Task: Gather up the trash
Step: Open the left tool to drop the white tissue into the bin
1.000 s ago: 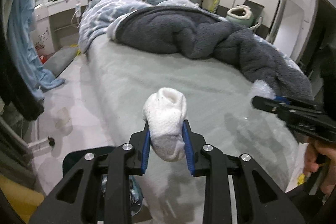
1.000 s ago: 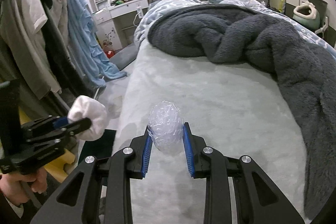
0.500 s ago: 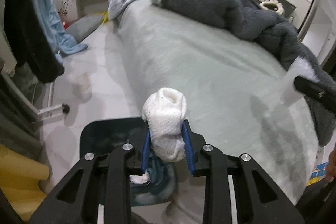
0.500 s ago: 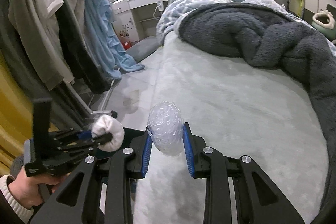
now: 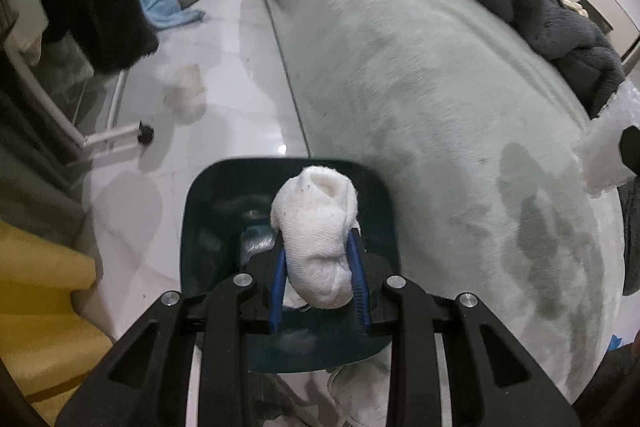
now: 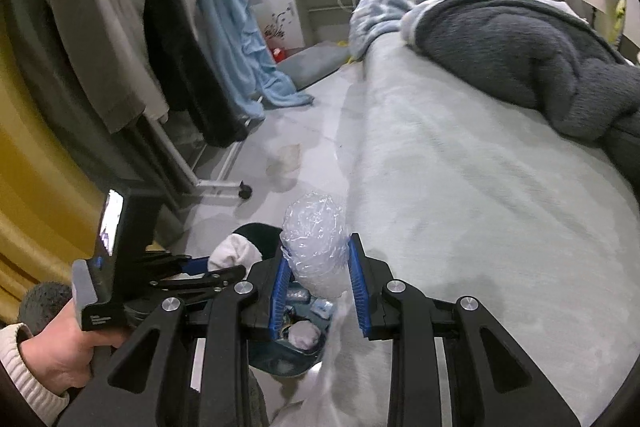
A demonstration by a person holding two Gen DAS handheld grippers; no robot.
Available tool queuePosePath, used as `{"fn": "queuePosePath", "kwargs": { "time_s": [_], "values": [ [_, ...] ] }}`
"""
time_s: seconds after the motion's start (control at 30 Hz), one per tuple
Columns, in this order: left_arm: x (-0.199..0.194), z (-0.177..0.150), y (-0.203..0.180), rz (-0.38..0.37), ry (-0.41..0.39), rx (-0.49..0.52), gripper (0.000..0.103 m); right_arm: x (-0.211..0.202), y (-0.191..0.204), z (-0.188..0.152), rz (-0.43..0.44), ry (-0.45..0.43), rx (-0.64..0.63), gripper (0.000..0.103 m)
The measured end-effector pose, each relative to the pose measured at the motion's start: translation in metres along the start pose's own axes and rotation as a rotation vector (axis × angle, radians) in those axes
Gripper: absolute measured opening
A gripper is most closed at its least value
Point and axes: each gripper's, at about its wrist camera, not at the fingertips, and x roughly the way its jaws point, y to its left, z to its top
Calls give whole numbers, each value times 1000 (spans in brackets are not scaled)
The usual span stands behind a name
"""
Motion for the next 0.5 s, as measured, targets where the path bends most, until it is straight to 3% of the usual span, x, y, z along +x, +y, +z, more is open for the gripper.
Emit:
{"fn": "queuePosePath", "kwargs": {
  "time_s": [0.2, 0.33, 0.5],
  "values": [
    [15, -3, 15, 1, 63, -19, 32, 31, 13, -1, 12, 54, -32, 29],
    [19, -5, 25, -7, 101, -28, 43, 54, 17, 0, 24, 92, -32, 29],
    [10, -6, 34, -28, 87, -25, 56, 77, 25, -4, 25, 135, -45, 28]
  ]
}}
